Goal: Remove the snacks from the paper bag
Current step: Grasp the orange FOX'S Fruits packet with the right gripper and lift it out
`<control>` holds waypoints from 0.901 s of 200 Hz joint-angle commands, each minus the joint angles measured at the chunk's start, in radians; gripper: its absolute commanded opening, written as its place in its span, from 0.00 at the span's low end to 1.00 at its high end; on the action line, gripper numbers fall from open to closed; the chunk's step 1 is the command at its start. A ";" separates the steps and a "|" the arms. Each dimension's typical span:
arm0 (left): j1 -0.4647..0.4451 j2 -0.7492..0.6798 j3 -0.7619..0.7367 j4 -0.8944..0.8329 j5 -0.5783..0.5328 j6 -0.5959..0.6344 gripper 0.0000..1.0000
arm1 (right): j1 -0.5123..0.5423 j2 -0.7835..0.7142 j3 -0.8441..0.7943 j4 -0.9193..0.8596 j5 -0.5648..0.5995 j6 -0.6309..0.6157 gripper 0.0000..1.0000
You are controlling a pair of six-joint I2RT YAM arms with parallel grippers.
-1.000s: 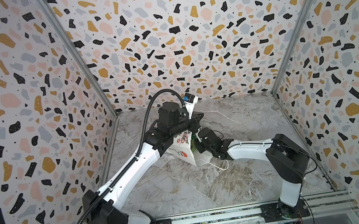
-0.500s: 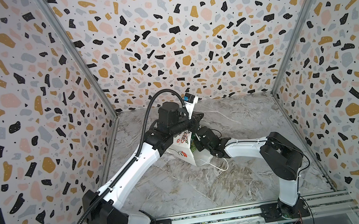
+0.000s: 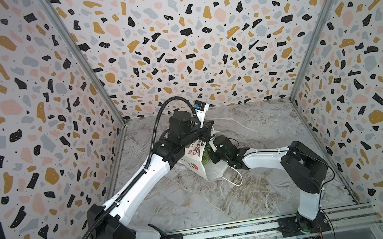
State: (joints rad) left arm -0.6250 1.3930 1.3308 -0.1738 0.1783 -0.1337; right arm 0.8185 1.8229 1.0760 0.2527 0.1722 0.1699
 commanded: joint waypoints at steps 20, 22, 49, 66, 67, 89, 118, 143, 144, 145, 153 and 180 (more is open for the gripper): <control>-0.003 -0.031 -0.029 0.095 -0.131 -0.030 0.00 | 0.001 -0.145 -0.057 -0.008 -0.055 -0.009 0.00; -0.002 -0.031 -0.031 0.097 -0.138 -0.031 0.00 | 0.001 -0.150 -0.058 -0.008 -0.059 -0.009 0.00; -0.003 -0.023 -0.036 0.103 -0.190 -0.048 0.00 | 0.002 -0.208 -0.090 -0.032 -0.089 -0.012 0.00; -0.002 -0.019 -0.036 0.103 -0.194 -0.049 0.00 | 0.002 -0.251 -0.110 -0.049 -0.103 -0.011 0.00; -0.002 -0.019 -0.035 0.103 -0.194 -0.048 0.00 | 0.002 -0.252 -0.111 -0.050 -0.104 -0.011 0.00; -0.002 -0.020 -0.038 0.105 -0.179 -0.042 0.00 | 0.003 -0.322 -0.137 -0.078 -0.126 -0.008 0.00; -0.003 -0.020 -0.040 0.103 -0.155 -0.030 0.00 | 0.004 -0.405 -0.152 -0.124 -0.165 -0.013 0.00; -0.002 -0.021 -0.042 0.103 -0.152 -0.028 0.00 | 0.003 -0.472 -0.154 -0.180 -0.188 -0.028 0.00; -0.002 -0.020 -0.042 0.103 -0.152 -0.028 0.00 | 0.003 -0.475 -0.155 -0.182 -0.190 -0.029 0.00; -0.002 -0.021 -0.042 0.103 -0.152 -0.028 0.00 | 0.004 -0.478 -0.155 -0.183 -0.192 -0.031 0.00; -0.002 -0.022 -0.044 0.105 -0.154 -0.028 0.00 | 0.004 -0.499 -0.154 -0.199 -0.201 -0.036 0.00; -0.002 -0.025 -0.046 0.105 -0.158 -0.025 0.00 | 0.004 -0.571 -0.141 -0.254 -0.233 -0.056 0.00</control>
State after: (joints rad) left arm -0.6250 1.3869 1.2987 -0.1265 0.0208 -0.1719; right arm 0.8185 1.3361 0.9108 0.0410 -0.0181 0.1452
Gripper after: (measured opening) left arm 0.047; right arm 0.051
